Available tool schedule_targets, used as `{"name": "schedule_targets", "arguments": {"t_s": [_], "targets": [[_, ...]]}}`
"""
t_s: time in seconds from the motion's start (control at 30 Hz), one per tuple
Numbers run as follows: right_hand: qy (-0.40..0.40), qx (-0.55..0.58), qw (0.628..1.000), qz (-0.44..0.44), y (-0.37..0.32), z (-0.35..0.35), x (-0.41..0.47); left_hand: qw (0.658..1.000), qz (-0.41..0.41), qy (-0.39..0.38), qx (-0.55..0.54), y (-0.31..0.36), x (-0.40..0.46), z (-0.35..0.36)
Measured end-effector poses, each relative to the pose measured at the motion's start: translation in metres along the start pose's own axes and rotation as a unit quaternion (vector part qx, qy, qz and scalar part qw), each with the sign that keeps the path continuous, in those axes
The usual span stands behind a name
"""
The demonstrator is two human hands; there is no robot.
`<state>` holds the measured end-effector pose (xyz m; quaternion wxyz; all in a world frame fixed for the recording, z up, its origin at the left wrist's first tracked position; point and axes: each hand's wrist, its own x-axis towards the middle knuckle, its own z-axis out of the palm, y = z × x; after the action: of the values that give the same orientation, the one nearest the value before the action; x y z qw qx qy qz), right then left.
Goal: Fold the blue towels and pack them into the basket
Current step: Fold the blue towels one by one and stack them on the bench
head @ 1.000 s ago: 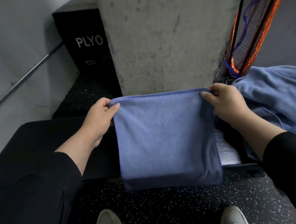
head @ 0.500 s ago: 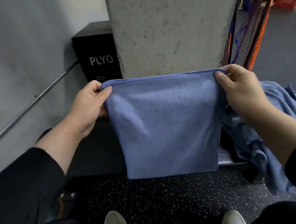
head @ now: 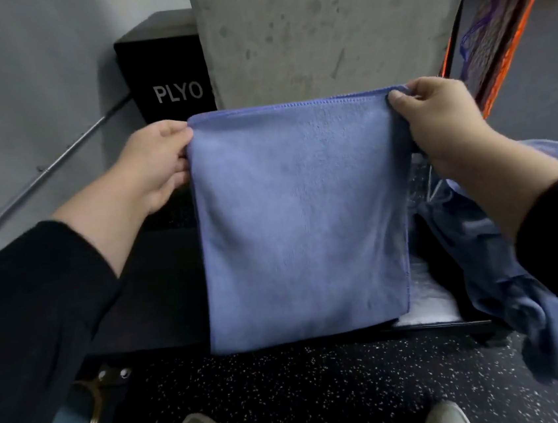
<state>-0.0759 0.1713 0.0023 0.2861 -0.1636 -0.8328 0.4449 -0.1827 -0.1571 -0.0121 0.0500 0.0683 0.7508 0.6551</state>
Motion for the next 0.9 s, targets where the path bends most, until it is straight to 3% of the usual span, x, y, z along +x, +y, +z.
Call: {"name": "schedule_targets", "arguments": {"t_s": [0.07,0.13,0.2,0.23,0.33,0.37,0.4,0.63,0.73,0.9], "targets": [[-0.041,-0.127,0.991,0.032,0.023,0.025,0.014,0.988,-0.021,0.061,0.142,-0.025,0.021,0.011],[-0.095,-0.211,0.972,0.04,0.05,0.047,0.003,0.952,0.019,0.077,0.297,-0.056,0.016,0.027],[-0.164,-0.247,0.955,0.001,0.076,0.066,-0.037,0.919,0.073,-0.02,0.387,-0.094,-0.015,0.046],[-0.205,-0.259,0.944,-0.017,0.09,0.073,-0.063,0.887,0.099,-0.095,0.442,-0.116,-0.033,0.053],[-0.373,-0.338,0.863,-0.034,0.127,0.084,-0.121,0.737,0.122,-0.29,0.598,-0.165,-0.072,0.065],[-0.414,-0.37,0.831,-0.043,0.136,0.084,-0.131,0.718,0.106,-0.312,0.613,-0.173,-0.077,0.064],[-0.427,-0.385,0.816,-0.053,0.142,0.083,-0.136,0.718,0.091,-0.319,0.612,-0.177,-0.079,0.062],[-0.391,-0.384,0.831,-0.095,0.154,0.066,-0.126,0.72,0.073,-0.317,0.613,-0.18,-0.077,0.064],[-0.316,-0.334,0.864,-0.204,0.148,0.056,-0.132,0.726,0.084,-0.303,0.611,-0.18,-0.081,0.063],[-0.393,-0.324,0.817,-0.269,0.157,0.036,-0.159,0.725,0.172,-0.308,0.592,-0.179,-0.099,0.045]]}}
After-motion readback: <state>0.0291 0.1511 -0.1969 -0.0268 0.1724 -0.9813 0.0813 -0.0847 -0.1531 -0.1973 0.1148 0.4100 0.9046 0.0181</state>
